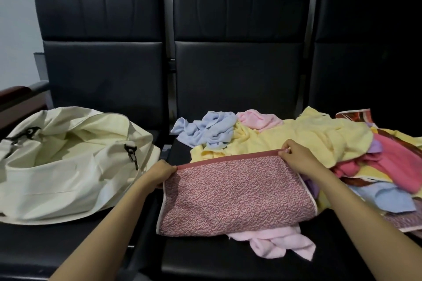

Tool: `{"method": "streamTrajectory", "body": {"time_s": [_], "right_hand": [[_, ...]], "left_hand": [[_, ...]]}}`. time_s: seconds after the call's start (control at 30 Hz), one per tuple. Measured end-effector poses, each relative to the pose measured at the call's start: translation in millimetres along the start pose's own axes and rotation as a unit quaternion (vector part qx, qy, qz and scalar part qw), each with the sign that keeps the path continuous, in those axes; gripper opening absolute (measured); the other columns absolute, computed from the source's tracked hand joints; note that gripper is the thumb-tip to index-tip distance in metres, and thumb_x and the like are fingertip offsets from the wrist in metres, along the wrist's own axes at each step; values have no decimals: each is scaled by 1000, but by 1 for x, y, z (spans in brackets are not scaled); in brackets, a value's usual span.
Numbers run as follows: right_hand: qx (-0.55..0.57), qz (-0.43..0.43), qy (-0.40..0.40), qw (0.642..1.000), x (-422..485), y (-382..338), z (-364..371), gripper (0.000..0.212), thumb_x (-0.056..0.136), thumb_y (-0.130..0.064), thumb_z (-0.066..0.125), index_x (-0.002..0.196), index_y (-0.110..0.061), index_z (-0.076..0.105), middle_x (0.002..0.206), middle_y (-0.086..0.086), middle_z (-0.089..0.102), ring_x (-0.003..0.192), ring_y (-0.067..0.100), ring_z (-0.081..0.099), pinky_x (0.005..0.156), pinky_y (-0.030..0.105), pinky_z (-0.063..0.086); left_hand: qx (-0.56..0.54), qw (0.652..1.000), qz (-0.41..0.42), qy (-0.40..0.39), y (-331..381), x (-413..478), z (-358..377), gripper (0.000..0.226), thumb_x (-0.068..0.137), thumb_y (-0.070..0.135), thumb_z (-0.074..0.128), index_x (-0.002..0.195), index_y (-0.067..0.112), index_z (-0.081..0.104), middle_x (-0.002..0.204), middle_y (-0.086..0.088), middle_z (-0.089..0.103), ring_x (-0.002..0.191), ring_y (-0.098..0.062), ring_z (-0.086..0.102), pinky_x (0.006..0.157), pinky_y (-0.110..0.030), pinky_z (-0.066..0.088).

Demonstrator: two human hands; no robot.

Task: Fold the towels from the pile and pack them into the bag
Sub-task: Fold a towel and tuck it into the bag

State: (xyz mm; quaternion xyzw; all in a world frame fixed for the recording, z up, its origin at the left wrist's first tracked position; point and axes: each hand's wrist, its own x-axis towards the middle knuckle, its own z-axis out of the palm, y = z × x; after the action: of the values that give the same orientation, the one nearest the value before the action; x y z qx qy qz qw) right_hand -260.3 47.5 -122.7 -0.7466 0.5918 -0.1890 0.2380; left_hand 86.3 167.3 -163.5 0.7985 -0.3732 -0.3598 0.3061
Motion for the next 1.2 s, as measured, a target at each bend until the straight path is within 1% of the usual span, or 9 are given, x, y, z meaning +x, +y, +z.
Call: {"method": "streamTrajectory", "body": {"time_s": [0.2,0.37,0.47,0.6,0.73,0.8,0.9,1.03,1.2], "right_hand": [[120,27,-44,991,-2,-1,-15,10,89,-15,65,89,-11,55,90,11,62,82,23,57,71,32,41],[224,39,-75,971,-19,-11,-38,14,86,-2,67,93,-8,57,87,14,61,74,23,60,65,30,48],[223,-18,-41,974,-30,-20,-54,15,84,-4,69,90,-11,58,89,9,60,79,18,58,65,25,45],[247,-115,22,962,-51,-35,-88,19,81,0,71,86,-14,60,89,6,60,87,17,58,77,26,49],[220,-214,135,942,-76,-53,-127,26,83,2,68,94,-20,61,87,-5,60,81,8,57,73,11,47],[141,-229,163,949,-83,-55,-142,21,87,-4,67,98,-21,64,88,-7,58,82,9,56,75,15,46],[19,-224,167,960,-89,-57,-153,6,88,-15,67,92,-20,65,91,1,57,88,17,53,75,28,40],[122,-185,178,959,-91,-65,-157,7,93,-21,62,94,-15,60,86,2,59,78,16,54,66,27,40],[199,-134,196,951,-79,-66,-145,15,99,-26,50,90,-15,44,72,0,48,67,16,46,60,34,34]], "left_hand": [[-100,992,-39,-68,-2,-7,-13,23,93,15,61,77,13,44,77,-7,55,70,-18,51,64,-31,46],[-111,986,11,-124,9,-28,-34,30,83,-7,65,70,10,44,64,-6,55,64,-16,54,59,-24,46],[-37,992,69,-96,23,-44,-50,28,77,-8,71,78,10,49,72,-6,55,66,-14,53,57,-22,42],[96,981,154,-71,55,-81,-77,26,70,9,79,92,13,66,82,-1,61,75,-12,53,59,-20,39],[76,954,272,95,88,-117,-100,12,76,10,75,80,21,72,71,3,62,69,-10,53,62,-24,42],[33,931,313,183,100,-128,-107,10,75,16,78,76,23,71,71,4,62,73,-15,57,68,-34,46],[136,909,307,246,110,-137,-110,9,80,24,74,88,20,73,78,7,58,87,-20,58,81,-38,47],[-107,935,295,167,115,-138,-107,13,86,23,70,93,13,67,90,-3,68,88,-19,61,80,-34,46],[-103,909,327,238,127,-135,-84,16,95,30,57,95,15,51,83,4,57,74,-10,52,63,-24,40]]}}
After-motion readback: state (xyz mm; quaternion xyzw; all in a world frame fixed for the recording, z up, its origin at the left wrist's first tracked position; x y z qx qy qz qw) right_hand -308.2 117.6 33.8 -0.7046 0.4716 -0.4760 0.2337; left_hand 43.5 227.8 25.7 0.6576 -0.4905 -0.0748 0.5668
